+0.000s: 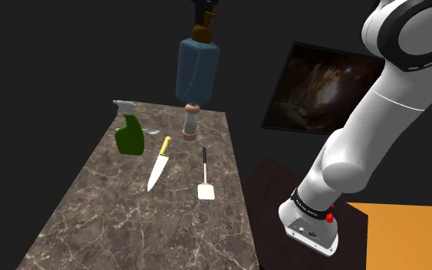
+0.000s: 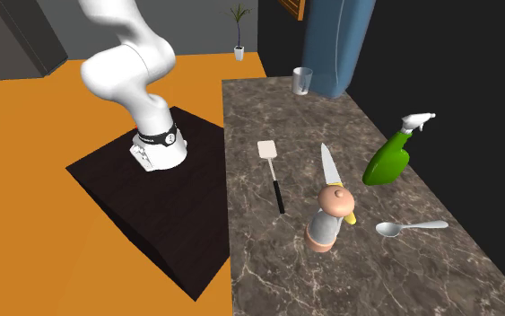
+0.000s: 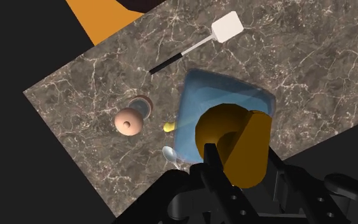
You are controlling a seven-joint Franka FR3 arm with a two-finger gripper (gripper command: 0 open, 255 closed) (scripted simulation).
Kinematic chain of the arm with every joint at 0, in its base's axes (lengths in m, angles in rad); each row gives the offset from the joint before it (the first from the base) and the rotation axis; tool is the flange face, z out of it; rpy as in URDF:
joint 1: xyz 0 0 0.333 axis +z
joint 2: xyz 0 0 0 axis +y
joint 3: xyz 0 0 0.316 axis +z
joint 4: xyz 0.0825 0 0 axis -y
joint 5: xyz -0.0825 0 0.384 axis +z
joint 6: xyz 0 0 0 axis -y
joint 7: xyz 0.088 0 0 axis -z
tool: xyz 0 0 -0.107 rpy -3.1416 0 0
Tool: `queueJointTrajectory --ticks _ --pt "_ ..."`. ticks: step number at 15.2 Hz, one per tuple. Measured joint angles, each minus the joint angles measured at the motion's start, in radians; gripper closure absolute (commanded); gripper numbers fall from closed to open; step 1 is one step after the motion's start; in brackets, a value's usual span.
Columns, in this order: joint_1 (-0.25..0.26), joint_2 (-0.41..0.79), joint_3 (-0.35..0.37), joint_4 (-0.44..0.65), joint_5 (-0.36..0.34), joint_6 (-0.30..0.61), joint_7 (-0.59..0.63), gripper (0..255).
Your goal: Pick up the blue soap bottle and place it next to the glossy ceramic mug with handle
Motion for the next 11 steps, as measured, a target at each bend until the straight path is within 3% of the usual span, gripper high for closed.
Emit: queueJointTrajectory --ticks 7,11 --pt "0.073 -0.026 0.082 -0.111 0.011 0.088 0.156 255" --pt "0.121 0.003 0.139 -0.117 0.004 0.123 0.258 255"
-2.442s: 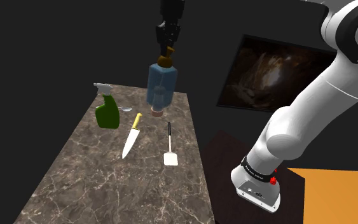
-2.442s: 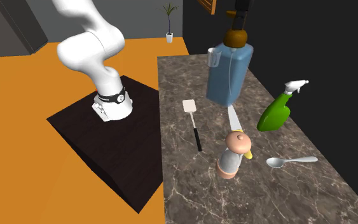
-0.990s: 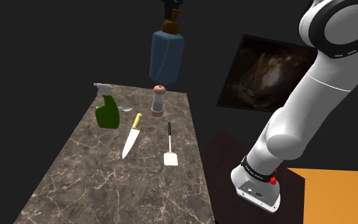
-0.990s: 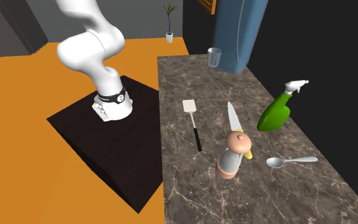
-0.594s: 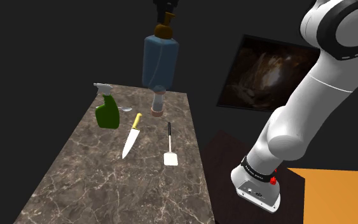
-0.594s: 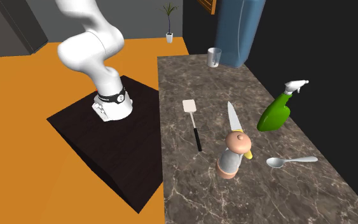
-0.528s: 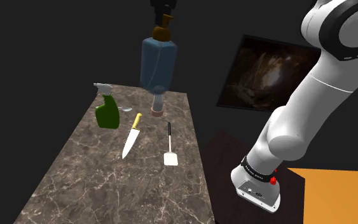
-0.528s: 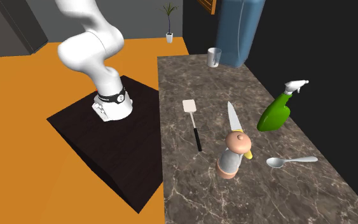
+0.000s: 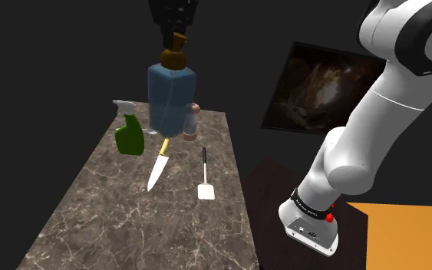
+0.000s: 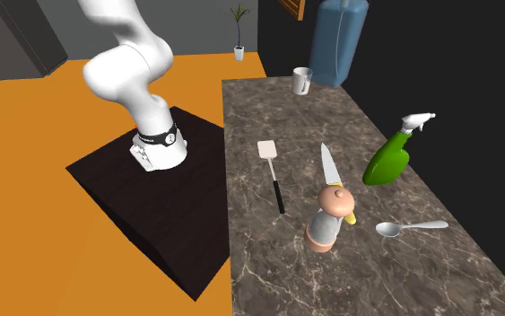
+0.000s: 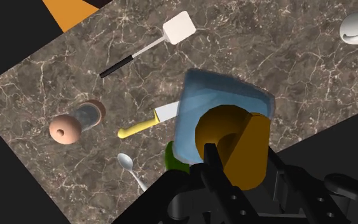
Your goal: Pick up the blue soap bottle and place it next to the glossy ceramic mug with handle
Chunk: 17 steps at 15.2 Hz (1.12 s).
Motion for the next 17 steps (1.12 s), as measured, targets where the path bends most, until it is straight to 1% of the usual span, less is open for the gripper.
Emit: queueJointTrajectory --ticks 2,4,5,9,12,17 --pt "0.025 0.011 0.027 -0.010 -0.003 0.021 0.051 255" --pt "0.050 0.039 0.054 0.006 -0.013 0.031 0.102 255" --pt "0.064 0.042 0.067 -0.009 -0.015 0.049 0.128 255" --pt "0.119 0.100 0.117 0.010 -0.042 0.084 0.228 255" --pt "0.170 0.172 0.152 0.068 -0.077 0.089 0.306 255" --pt "0.271 0.297 0.195 0.166 -0.146 0.098 0.433 255"
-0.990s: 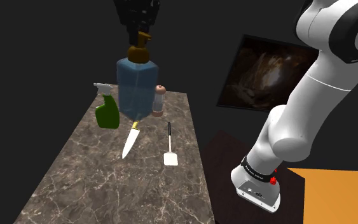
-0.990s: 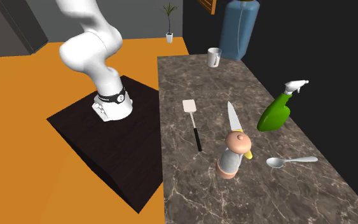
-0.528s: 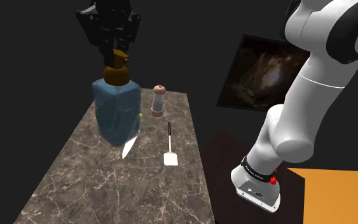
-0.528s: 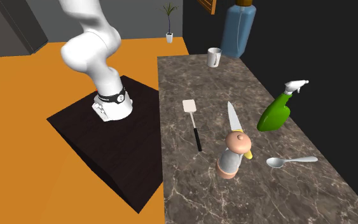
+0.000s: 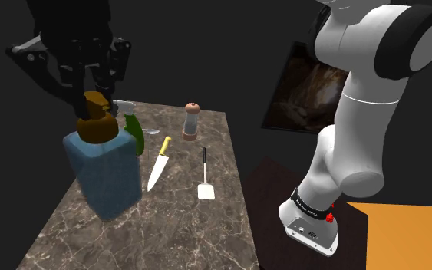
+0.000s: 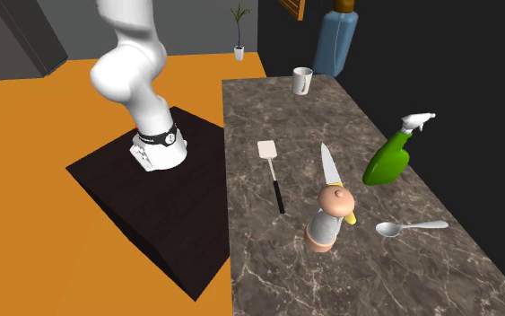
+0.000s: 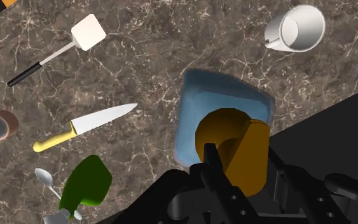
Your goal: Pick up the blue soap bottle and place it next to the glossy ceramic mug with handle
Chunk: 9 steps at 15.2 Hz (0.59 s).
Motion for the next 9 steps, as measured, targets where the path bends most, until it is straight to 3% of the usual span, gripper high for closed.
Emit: queueJointTrajectory --ticks 6,9 --pt "0.147 0.177 0.018 0.175 -0.094 -0.018 0.121 255" --pt "0.176 0.208 0.018 0.192 -0.109 -0.008 0.145 255"
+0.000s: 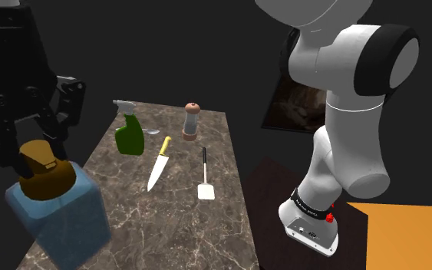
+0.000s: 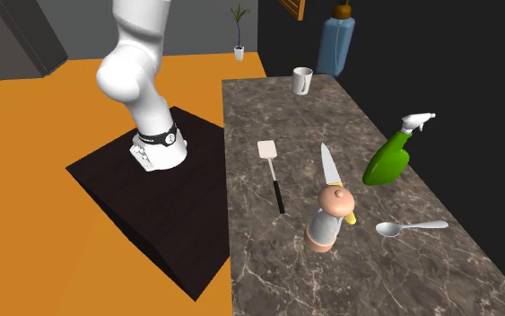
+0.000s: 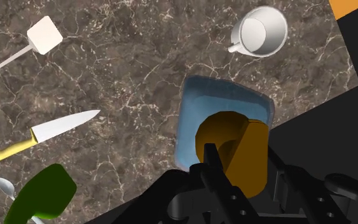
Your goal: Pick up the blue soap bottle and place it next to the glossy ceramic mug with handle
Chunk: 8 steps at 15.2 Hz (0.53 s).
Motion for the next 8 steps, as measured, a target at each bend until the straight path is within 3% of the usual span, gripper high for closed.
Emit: queueJointTrajectory --ticks 8 --pt "-0.041 -0.042 0.003 -0.175 0.021 0.132 0.003 255"
